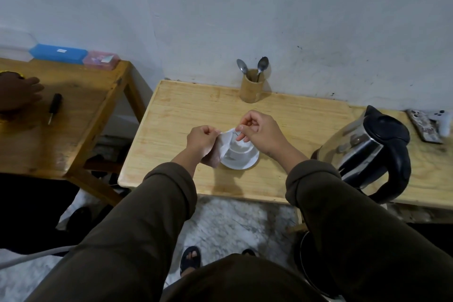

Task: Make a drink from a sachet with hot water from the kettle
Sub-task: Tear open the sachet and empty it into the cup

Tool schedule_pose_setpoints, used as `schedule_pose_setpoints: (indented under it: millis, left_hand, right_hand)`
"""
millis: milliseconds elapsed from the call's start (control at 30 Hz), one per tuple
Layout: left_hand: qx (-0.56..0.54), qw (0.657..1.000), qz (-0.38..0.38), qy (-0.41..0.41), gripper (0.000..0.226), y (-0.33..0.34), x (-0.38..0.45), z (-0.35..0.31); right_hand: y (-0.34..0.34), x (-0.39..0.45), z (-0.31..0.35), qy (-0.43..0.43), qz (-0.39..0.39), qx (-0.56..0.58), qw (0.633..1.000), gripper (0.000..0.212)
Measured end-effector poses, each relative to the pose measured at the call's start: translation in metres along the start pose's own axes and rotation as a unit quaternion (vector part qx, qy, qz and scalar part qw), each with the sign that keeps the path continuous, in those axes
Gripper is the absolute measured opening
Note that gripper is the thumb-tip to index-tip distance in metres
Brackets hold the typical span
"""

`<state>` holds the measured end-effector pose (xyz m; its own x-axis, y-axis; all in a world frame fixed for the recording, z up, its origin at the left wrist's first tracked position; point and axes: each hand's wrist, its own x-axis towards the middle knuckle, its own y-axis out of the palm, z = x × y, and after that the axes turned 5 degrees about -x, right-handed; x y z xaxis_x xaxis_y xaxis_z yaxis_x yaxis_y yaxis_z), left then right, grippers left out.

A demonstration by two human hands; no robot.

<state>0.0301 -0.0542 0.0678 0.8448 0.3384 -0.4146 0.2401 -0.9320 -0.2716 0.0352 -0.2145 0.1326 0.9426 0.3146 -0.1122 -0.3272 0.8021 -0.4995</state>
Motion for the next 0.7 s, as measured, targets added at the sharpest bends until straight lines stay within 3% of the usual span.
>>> schedule_pose_setpoints:
  millis: [300, 467, 567, 700]
  left_hand:
    - [0.153, 0.987, 0.024, -0.039, 0.035, 0.022, 0.011, -0.019]
    - [0.210, 0.975, 0.029, -0.065, 0.032, 0.034, 0.013, -0.032]
    - [0.175, 0.977, 0.049, -0.109, 0.042, 0.034, 0.017, -0.040]
    - [-0.004, 0.983, 0.093, -0.160, 0.030, 0.029, 0.029, -0.042]
  right_hand:
    - [0.007, -0.010, -0.035, -0.020, 0.025, -0.213, 0.976, 0.042]
    - [0.017, -0.002, -0.052, -0.002, -0.031, -0.206, 0.978, 0.027]
    - [0.016, 0.004, -0.057, 0.023, -0.057, -0.176, 0.982, 0.028]
    - [0.015, 0.015, -0.062, 0.066, -0.074, -0.149, 0.984, 0.023]
